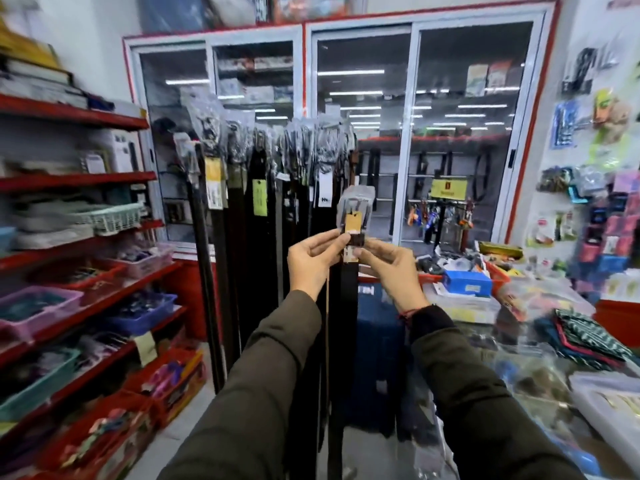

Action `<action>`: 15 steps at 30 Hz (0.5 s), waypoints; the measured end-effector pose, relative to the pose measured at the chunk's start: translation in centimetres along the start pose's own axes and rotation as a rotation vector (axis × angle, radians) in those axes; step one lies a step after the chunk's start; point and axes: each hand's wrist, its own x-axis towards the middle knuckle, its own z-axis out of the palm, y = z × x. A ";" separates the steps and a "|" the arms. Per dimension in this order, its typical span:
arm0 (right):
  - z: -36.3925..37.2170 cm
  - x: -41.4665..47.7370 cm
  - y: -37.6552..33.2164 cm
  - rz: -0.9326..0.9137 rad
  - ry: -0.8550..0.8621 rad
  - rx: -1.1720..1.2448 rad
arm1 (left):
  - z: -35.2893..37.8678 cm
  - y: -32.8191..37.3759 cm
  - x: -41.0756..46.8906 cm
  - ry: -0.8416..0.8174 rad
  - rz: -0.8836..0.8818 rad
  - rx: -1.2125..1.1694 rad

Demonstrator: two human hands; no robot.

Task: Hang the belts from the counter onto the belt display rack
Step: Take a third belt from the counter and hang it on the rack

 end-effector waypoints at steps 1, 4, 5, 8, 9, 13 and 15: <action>0.6 0.7 -0.9 -0.020 0.003 0.014 | 0.0 1.0 0.7 0.013 0.025 0.001; 2.0 3.0 -3.8 -0.103 0.001 0.054 | 0.6 4.0 2.8 0.032 0.100 0.000; 2.3 3.8 -4.8 -0.127 -0.001 0.063 | 0.9 5.0 3.6 0.035 0.131 0.012; 2.9 6.0 -7.4 -0.166 -0.004 0.063 | 2.0 7.8 5.7 0.041 0.202 0.064; 3.0 6.6 -8.1 -0.169 -0.006 0.067 | 2.4 8.6 6.2 0.044 0.214 0.078; 3.3 8.2 -9.7 -0.136 0.029 0.111 | 3.7 10.9 7.7 0.065 0.210 0.102; 3.1 8.6 -9.9 -0.130 0.040 0.151 | 4.3 11.5 8.0 0.061 0.186 0.086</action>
